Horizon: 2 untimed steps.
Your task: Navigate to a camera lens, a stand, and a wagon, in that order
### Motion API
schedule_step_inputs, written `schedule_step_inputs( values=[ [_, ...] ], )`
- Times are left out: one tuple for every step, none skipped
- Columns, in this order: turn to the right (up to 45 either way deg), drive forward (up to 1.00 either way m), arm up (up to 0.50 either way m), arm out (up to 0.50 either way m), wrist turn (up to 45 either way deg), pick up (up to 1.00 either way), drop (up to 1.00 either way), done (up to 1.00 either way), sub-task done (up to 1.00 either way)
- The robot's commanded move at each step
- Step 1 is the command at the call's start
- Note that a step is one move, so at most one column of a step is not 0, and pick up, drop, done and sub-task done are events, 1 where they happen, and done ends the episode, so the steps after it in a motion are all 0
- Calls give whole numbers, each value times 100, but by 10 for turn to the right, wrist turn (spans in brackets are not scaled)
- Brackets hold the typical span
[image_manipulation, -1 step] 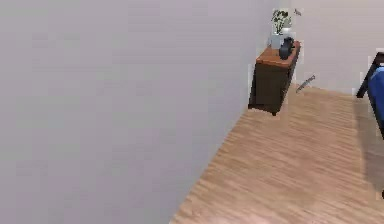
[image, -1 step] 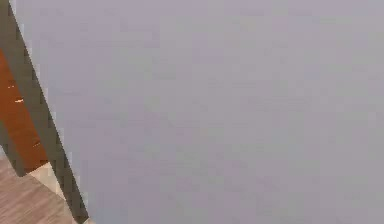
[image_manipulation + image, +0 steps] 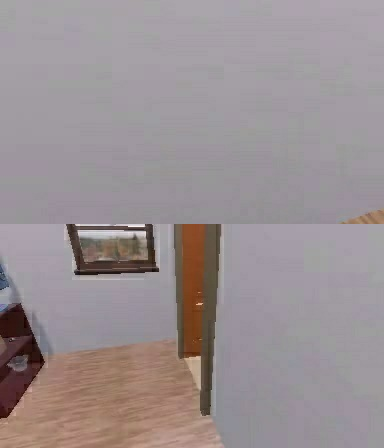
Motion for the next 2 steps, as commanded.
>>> schedule_step_inputs(
  values=[
    [-450, 0, 0, 0, 0, 0, 0, 0, 0],
    [-450, 0, 0, 0, 0, 0, 0, 0, 0]
  ],
)
